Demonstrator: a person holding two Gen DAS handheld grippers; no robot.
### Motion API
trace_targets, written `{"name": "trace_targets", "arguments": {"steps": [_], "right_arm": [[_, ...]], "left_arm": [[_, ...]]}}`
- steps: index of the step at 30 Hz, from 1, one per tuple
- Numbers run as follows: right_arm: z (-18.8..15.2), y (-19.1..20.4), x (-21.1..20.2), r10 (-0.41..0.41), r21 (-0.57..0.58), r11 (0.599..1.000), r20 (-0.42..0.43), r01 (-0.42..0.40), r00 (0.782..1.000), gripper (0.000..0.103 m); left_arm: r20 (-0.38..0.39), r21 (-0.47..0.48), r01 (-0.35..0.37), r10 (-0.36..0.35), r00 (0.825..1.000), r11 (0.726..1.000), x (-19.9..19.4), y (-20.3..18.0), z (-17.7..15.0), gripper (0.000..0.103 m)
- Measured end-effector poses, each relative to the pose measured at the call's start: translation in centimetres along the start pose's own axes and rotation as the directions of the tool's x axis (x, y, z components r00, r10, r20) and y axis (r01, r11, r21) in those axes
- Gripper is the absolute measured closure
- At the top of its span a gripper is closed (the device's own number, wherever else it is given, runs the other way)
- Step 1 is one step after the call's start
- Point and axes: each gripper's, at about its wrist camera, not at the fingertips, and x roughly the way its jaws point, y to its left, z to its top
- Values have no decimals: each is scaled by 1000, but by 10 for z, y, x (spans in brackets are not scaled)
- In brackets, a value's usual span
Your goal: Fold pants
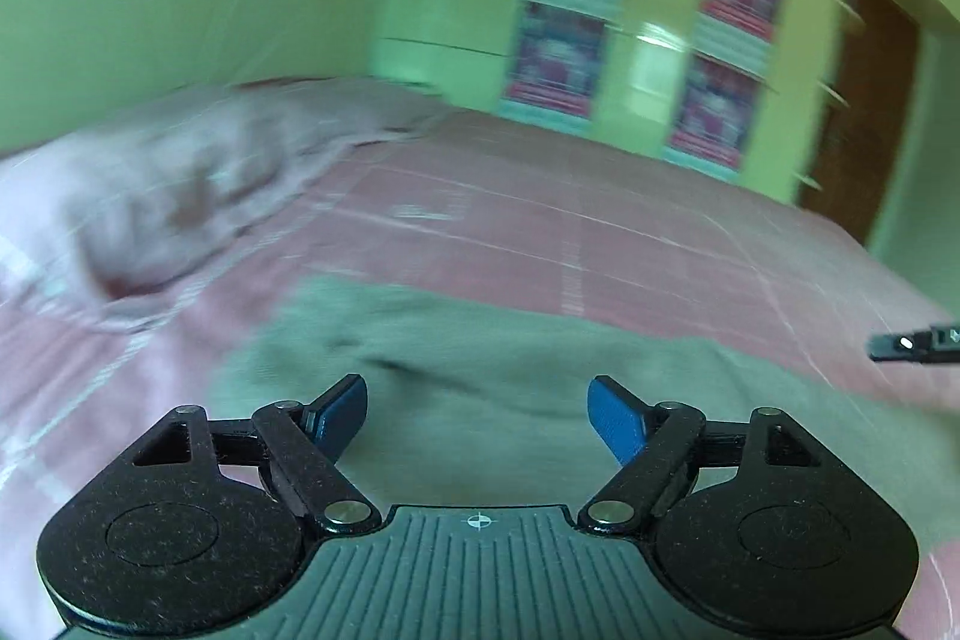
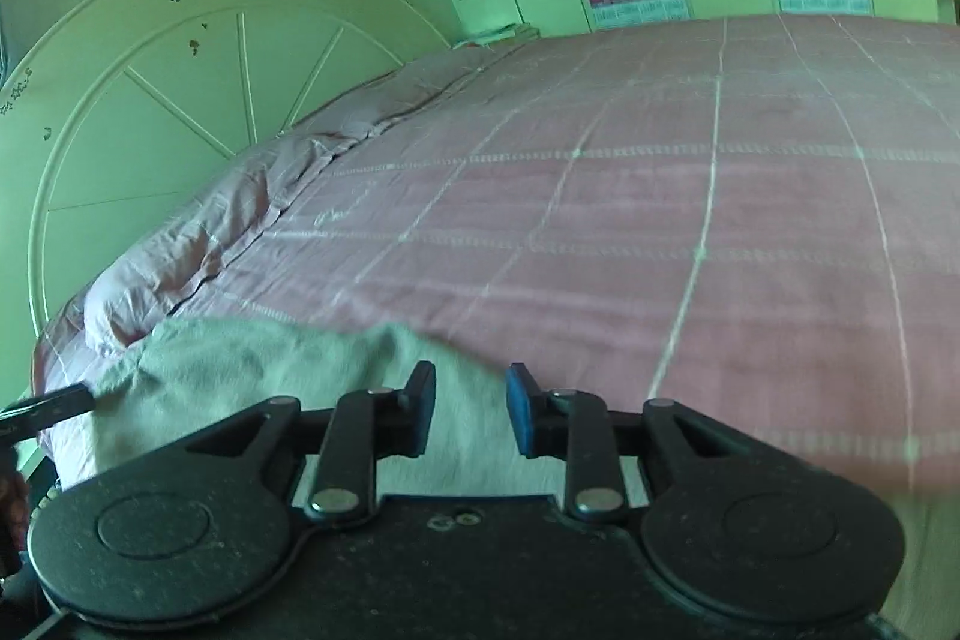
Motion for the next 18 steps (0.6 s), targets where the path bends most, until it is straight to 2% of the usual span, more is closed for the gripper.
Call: {"name": "trace_targets", "arguments": {"steps": [2, 5, 7, 9, 12, 15, 16, 17, 18], "right_arm": [[-17, 2, 4, -10, 18, 1000, -9, 11, 1000, 85], [-36, -13, 10, -108, 5, 994, -45, 109, 993, 86], [-42, -47, -8, -209, 56, 976, -10, 209, 978, 87], [-43, -91, -35, -268, 154, 953, 18, 262, 963, 95], [-50, -148, -83, -389, 270, 892, 51, 362, 920, 98], [-64, -197, -132, -527, 380, 796, 52, 471, 848, 98], [-69, -211, -149, -545, 429, 768, 46, 476, 837, 98], [-73, -219, -166, -548, 466, 754, 58, 463, 834, 93], [-77, -220, -182, -565, 489, 742, 90, 458, 820, 79]], "left_arm": [[-50, 39, 46, -44, 998, 998, 17, -27, -8, 22], [-183, 83, 7, 9, 983, 997, 40, -46, -34, 22], [-127, 138, 15, 3, 992, 990, 31, -47, -52, 22], [-115, 142, 20, -4, 993, 990, 24, -45, -55, 21], [-122, 140, 14, 3, 993, 990, 22, -48, -55, 21], [-114, 153, 2, 16, 993, 988, 26, -52, -56, 18], [-110, 154, -1, 18, 994, 988, 26, -53, -57, 18], [-109, 156, -1, 18, 994, 988, 27, -53, -57, 16], [-110, 157, 0, 17, 994, 988, 28, -53, -57, 16]]}}
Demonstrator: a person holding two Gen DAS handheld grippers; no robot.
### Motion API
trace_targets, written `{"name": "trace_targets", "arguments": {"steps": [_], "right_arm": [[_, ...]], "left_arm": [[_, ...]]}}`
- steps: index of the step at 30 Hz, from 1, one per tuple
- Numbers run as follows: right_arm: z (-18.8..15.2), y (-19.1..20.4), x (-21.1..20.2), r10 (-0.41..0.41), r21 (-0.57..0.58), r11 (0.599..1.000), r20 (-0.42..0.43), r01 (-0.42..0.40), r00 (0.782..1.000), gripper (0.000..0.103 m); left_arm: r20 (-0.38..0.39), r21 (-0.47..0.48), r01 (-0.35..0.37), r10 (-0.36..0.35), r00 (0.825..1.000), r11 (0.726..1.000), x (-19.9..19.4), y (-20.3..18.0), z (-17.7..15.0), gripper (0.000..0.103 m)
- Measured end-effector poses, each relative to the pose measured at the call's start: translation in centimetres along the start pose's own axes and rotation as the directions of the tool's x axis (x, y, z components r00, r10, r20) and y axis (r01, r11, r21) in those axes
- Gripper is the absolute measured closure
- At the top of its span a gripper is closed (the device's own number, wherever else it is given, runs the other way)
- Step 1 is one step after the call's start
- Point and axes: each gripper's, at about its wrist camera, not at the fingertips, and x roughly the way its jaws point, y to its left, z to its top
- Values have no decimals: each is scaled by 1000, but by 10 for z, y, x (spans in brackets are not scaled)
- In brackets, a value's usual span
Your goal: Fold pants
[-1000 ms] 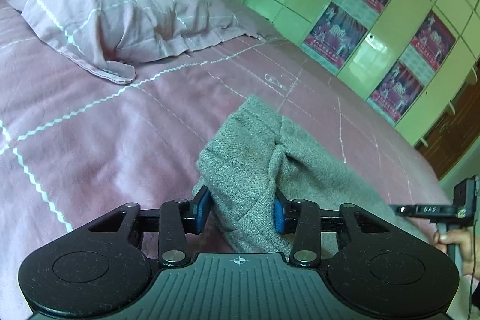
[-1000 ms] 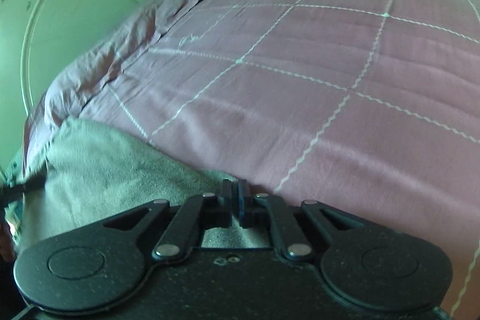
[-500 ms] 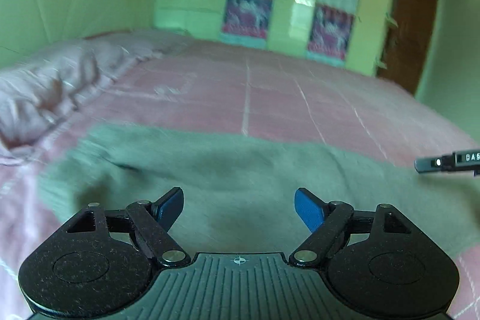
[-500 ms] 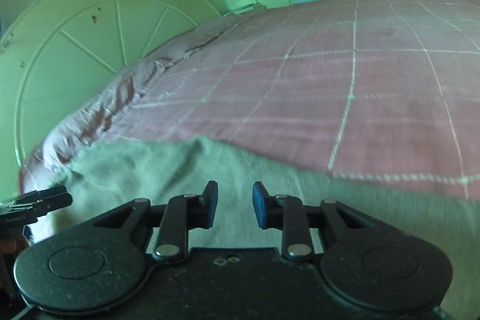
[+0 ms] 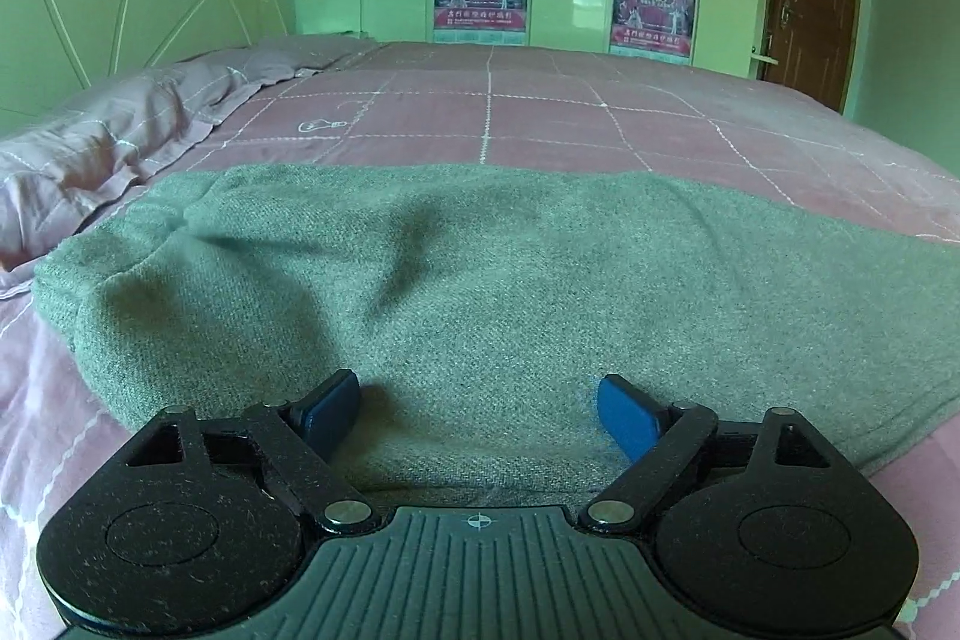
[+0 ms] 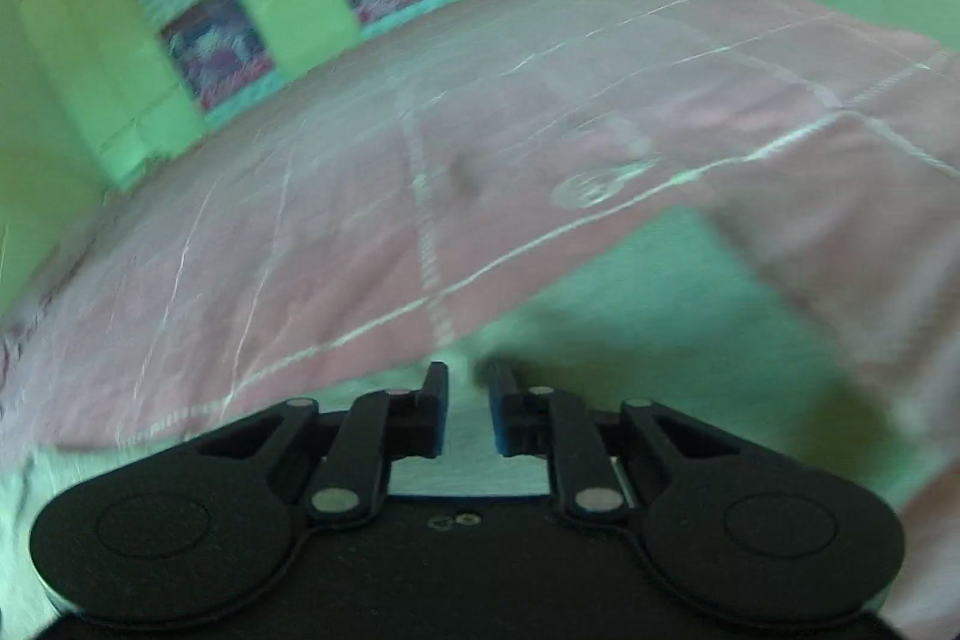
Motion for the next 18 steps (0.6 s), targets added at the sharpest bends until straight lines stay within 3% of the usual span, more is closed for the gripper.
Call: {"name": "trace_targets", "arguments": {"steps": [4, 7, 12, 16, 17, 18], "right_arm": [[-5, -47, -56, 76, 160, 982, 130, -97, 989, 77], [-21, -89, -82, 28, 322, 943, 188, -89, 982, 78], [-48, -133, -67, 34, 528, 842, 150, -110, 988, 80], [-55, -130, -52, 44, 555, 823, 157, -125, 987, 81], [-55, -130, -47, 39, 560, 821, 136, -109, 990, 82], [-55, -129, -43, 30, 565, 820, 118, -92, 993, 91]], "left_arm": [[-3, -5, -15, 15, 1000, 1000, -10, -4, 10, 16], [-19, 5, -27, 27, 999, 1000, -13, -5, 3, 16], [-32, -1, -6, 6, 999, 1000, -7, -2, 2, 9], [-25, 13, -12, 13, 1000, 1000, -5, -5, 0, 8], [-23, 12, -13, 13, 1000, 1000, -6, -5, 0, 8], [-23, 11, -13, 13, 1000, 1000, -6, -5, 0, 8]]}}
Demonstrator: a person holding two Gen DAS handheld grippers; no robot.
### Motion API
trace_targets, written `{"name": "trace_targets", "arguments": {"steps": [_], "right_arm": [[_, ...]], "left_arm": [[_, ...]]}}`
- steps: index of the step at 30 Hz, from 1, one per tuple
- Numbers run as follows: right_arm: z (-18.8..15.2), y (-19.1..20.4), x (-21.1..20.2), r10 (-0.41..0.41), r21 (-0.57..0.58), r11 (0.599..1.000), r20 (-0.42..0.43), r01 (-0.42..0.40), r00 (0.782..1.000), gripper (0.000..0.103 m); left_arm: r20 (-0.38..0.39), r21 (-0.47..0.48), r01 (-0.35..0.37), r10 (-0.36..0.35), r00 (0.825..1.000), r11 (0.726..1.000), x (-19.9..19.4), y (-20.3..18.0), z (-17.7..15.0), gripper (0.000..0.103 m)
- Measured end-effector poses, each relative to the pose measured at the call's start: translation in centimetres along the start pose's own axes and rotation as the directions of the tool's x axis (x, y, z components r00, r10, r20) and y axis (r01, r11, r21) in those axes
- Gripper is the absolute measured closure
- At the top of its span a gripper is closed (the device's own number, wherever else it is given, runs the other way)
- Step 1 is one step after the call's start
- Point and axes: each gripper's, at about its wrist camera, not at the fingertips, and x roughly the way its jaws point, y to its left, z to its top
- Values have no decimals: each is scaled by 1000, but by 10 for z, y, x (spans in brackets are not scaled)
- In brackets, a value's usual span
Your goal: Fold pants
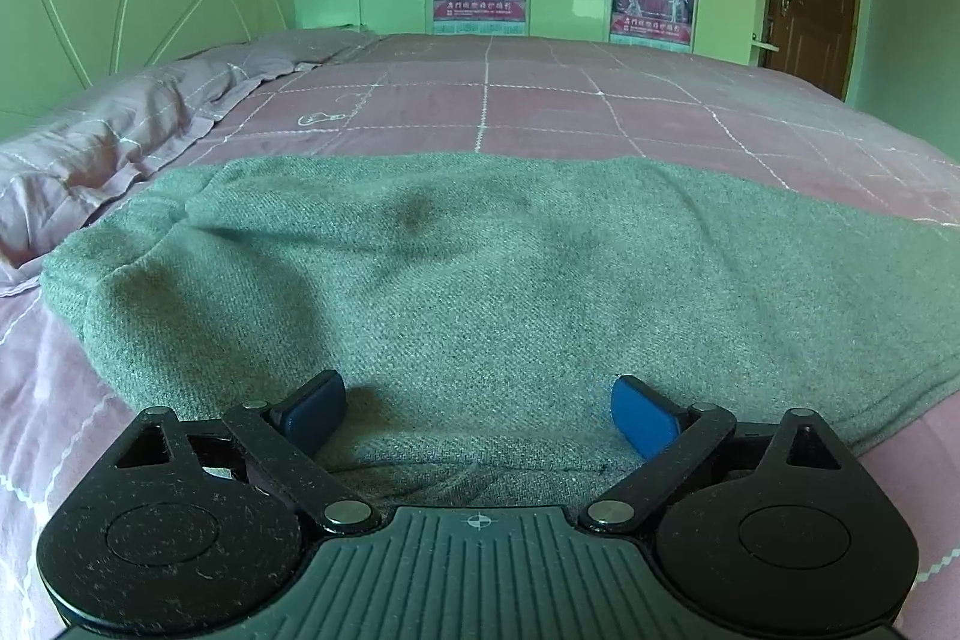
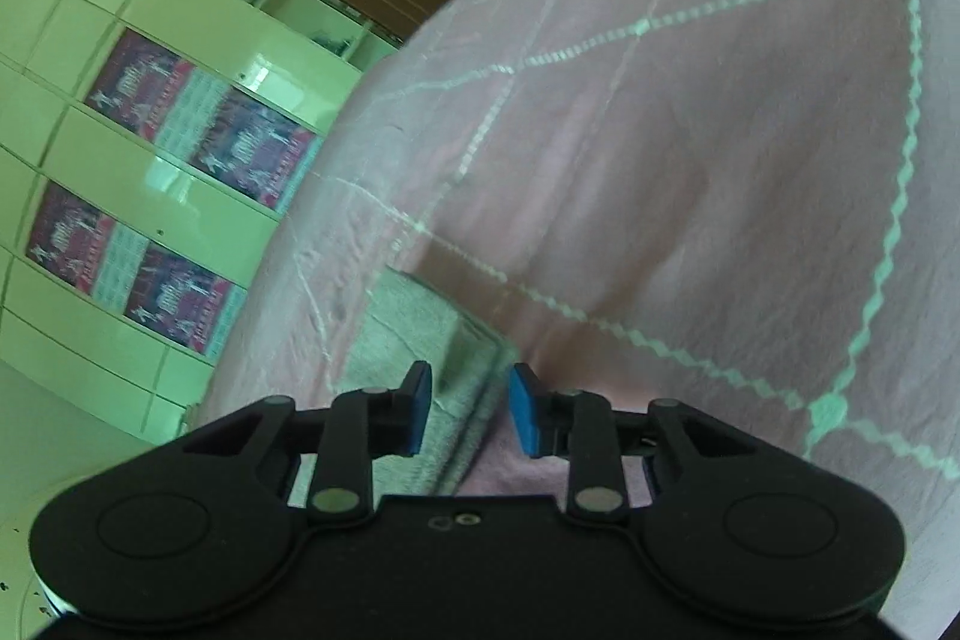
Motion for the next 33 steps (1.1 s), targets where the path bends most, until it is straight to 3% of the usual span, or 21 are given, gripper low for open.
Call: {"name": "trace_targets", "arguments": {"steps": [5, 7, 8, 10, 12, 16, 18, 20, 23, 26, 27, 29, 30, 32, 33], "right_arm": [[-3, 28, -15, 10, -150, 989, 67, 0, 998, 96], [0, 34, -14, -25, -174, 984, 50, 33, 998, 91], [2, 34, -10, -56, -185, 981, 31, 61, 998, 82], [4, 29, -5, -95, -182, 979, 7, 95, 995, 85], [2, 28, -12, -94, -169, 981, 37, 99, 995, 86], [0, 26, -13, -55, -196, 979, 5, 55, 998, 90], [1, 26, -9, -43, -200, 979, -15, 39, 999, 101], [2, 35, -14, -22, -241, 970, 5, 22, 1000, 102], [5, 42, -35, 93, -235, 969, 74, -73, 993, 103], [6, 25, -14, -6, -202, 979, 14, 9, 1000, 102], [6, 14, -6, -41, -166, 985, -15, 38, 999, 100], [5, 2, -10, 13, -100, 995, -14, -14, 1000, 91], [3, 0, -19, 24, -92, 995, 22, -22, 999, 74], [0, -4, -33, 26, -90, 996, 77, -19, 997, 51], [-1, -7, -33, 21, -81, 997, 70, -15, 997, 49]], "left_arm": [[0, 0, 1, -1, 1000, 1000, 0, 0, 0, 8], [3, 1, 0, 0, 1000, 1000, -1, 0, -1, 8], [3, 1, 0, 0, 1000, 1000, 0, 0, -1, 8], [3, 2, 1, -1, 1000, 1000, 0, 0, 0, 8], [2, 1, 2, -2, 1000, 1000, -1, 0, 0, 8], [5, 3, 0, 0, 1000, 1000, -1, 0, 0, 7], [5, 4, 1, -1, 1000, 1000, -1, 0, -1, 7], [4, 6, 2, -2, 1000, 1000, -1, 0, 0, 7], [6, 12, 0, 0, 1000, 1000, -1, -1, -1, 7], [10, 18, -4, 4, 1000, 1000, -1, -2, -2, 7], [10, 19, -3, 3, 1000, 1000, -1, -2, -2, 7], [9, 19, -1, 1, 1000, 1000, -1, -2, -2, 7], [8, 19, 0, 0, 1000, 1000, -2, -2, -2, 7], [12, 19, -2, 2, 1000, 1000, -2, -2, -2, 7], [13, 20, -4, 4, 1000, 1000, -2, -2, -2, 7]]}}
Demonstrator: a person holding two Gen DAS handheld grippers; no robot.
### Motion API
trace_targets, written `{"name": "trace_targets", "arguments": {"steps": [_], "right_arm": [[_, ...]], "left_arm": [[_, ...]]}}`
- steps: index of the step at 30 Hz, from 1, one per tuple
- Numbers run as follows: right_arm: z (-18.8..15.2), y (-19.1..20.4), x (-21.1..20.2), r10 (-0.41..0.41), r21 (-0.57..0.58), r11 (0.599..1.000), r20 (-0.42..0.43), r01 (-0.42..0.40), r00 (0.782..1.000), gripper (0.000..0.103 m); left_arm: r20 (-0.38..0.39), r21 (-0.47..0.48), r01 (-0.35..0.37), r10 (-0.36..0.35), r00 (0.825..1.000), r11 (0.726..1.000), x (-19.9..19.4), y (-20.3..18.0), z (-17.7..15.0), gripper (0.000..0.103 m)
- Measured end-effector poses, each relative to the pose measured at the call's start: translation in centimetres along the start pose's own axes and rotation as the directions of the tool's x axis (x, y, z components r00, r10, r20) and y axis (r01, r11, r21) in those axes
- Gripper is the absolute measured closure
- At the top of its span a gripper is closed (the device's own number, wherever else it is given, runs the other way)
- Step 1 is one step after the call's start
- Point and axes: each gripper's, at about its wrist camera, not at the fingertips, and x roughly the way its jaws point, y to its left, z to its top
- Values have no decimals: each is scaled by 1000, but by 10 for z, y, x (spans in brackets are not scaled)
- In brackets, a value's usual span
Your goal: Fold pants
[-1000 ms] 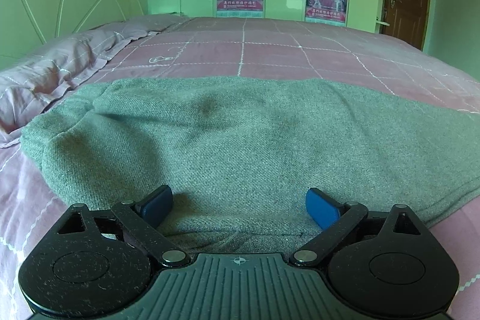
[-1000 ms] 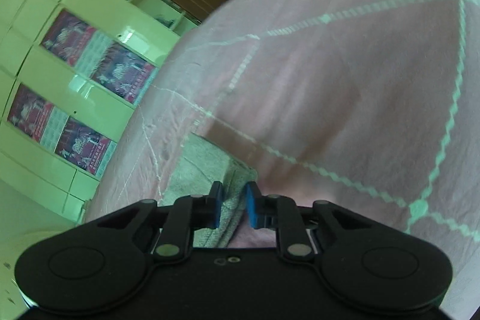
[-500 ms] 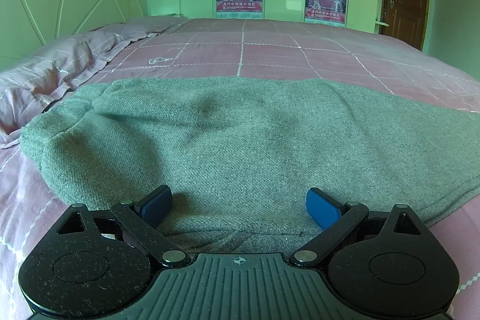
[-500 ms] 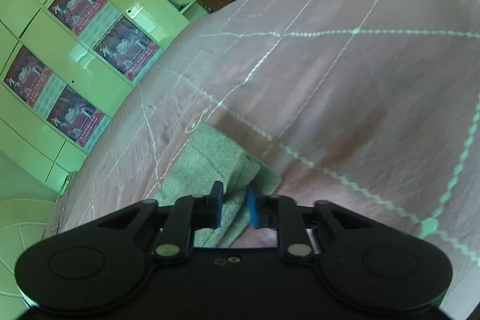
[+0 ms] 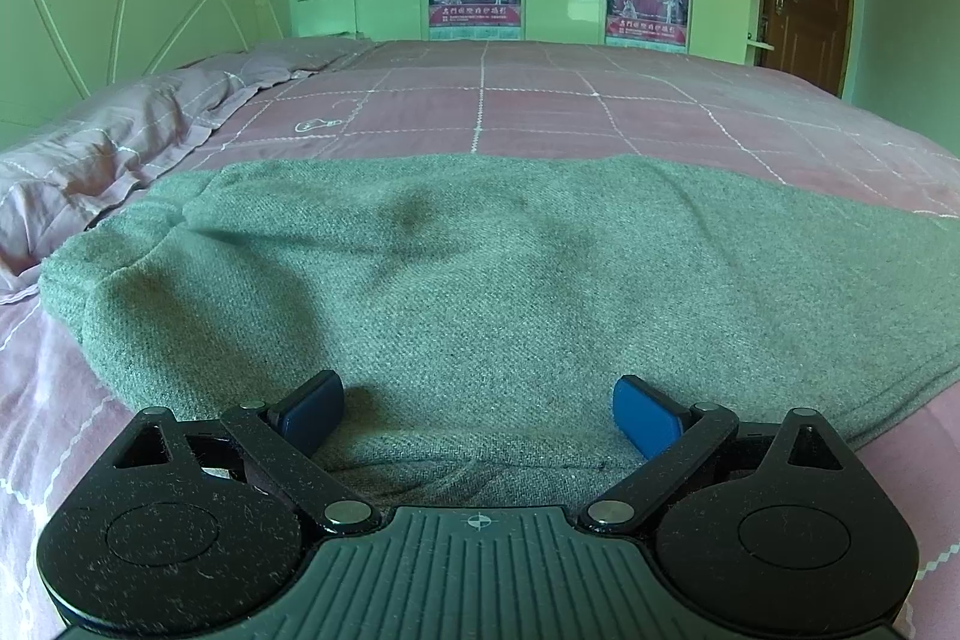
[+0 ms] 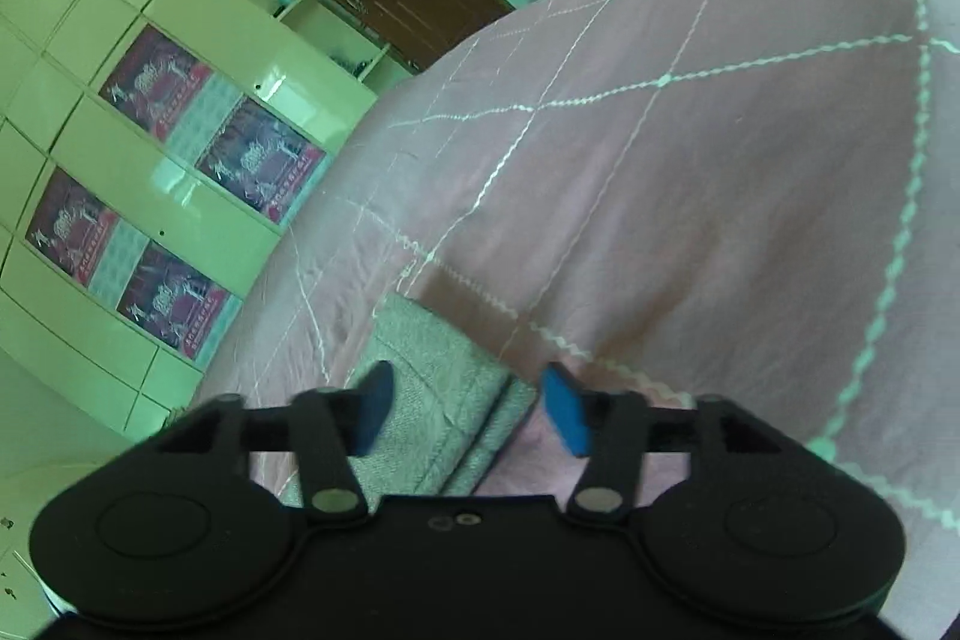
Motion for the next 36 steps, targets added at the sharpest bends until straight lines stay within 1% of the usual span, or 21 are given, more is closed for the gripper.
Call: {"name": "trace_targets", "arguments": {"steps": [1, 4, 7, 8, 9, 10, 11, 12, 13, 14, 15, 16, 18, 20, 23, 25, 26, 27, 29, 32, 36], "right_arm": [[-1, -3, 3, -12, 15, 1000, -25, 12, 1000, 49], [-2, -6, 17, 28, 63, 998, -55, -25, 998, 49], [-3, 3, 31, 4, 31, 1000, -96, -1, 995, 54], [-3, 8, 36, -5, 7, 1000, -123, 6, 992, 69], [-1, 12, 37, 6, 4, 1000, -164, -6, 986, 96], [1, 15, 32, 44, 19, 999, -160, -42, 986, 97], [5, 20, 23, 97, 3, 995, -127, -97, 987, 97], [5, 23, 16, 106, -71, 991, -90, -113, 990, 98], [6, 27, 10, 112, -98, 988, -71, -119, 991, 98], [2, 20, 17, 49, -105, 993, -94, -59, 994, 97], [-3, 2, 30, -10, -43, 999, -147, 4, 989, 98], [-7, -11, 33, 26, 24, 999, -136, -23, 990, 99], [-13, -5, 26, 37, -10, 999, -108, -38, 993, 95], [-16, 0, 22, 30, -38, 999, -107, -34, 994, 95], [-13, -10, 22, 62, 27, 998, -125, -59, 990, 96], [-10, -14, 23, 75, 45, 997, -141, -69, 987, 96], [-9, -13, 23, 75, 42, 997, -146, -70, 986, 95], [-9, -12, 24, 74, 38, 997, -148, -69, 986, 94], [-11, -12, 22, 77, 45, 996, -141, -71, 987, 93], [-13, -11, 21, 76, 57, 996, -127, -69, 989, 92], [-15, -12, 22, 88, 68, 994, -120, -80, 989, 92]], "left_arm": [[2, 1, -2, 2, 1000, 1000, 0, 0, 0, 6], [8, -1, 0, 0, 1000, 1000, -1, 0, -1, 6], [4, -3, 0, 0, 1000, 1000, -1, 0, -1, 6], [4, -4, -1, 1, 1000, 1000, -1, -1, 0, 6], [4, -4, -3, 3, 1000, 1000, -1, -1, 0, 6], [4, -4, -3, 3, 1000, 1000, -1, -1, -1, 6], [4, -5, -3, 3, 1000, 1000, -1, -2, -1, 6], [6, -4, -4, 4, 1000, 1000, -1, -2, -1, 6], [9, -3, -4, 4, 1000, 1000, -1, -2, -2, 6], [12, -3, -5, 5, 1000, 1000, -2, -2, -3, 6], [16, -2, -5, 5, 1000, 1000, -1, -2, -4, 6], [17, 0, -5, 5, 1000, 1000, -2, -3, -4, 6], [15, 2, -2, 2, 1000, 1000, -2, -2, -4, 6], [13, 0, 3, -3, 1000, 1000, -4, 0, -4, 6], [17, -10, -2, 3, 1000, 1000, -5, 0, -2, 5], [8, -24, -38, 38, 999, 999, -12, -10, 10, 5], [44, -44, -17, 19, 999, 999, -20, -16, 15, 5], [91, -57, 32, -26, 995, 998, -27, -27, 21, 5], [119, -48, 118, -112, 987, 992, -31, -57, 33, 5], [95, -6, 217, -216, 972, 976, -19, -121, 46, 5], [-2, -54, 302, -302, 953, 952, 9, -218, 52, 5]]}}
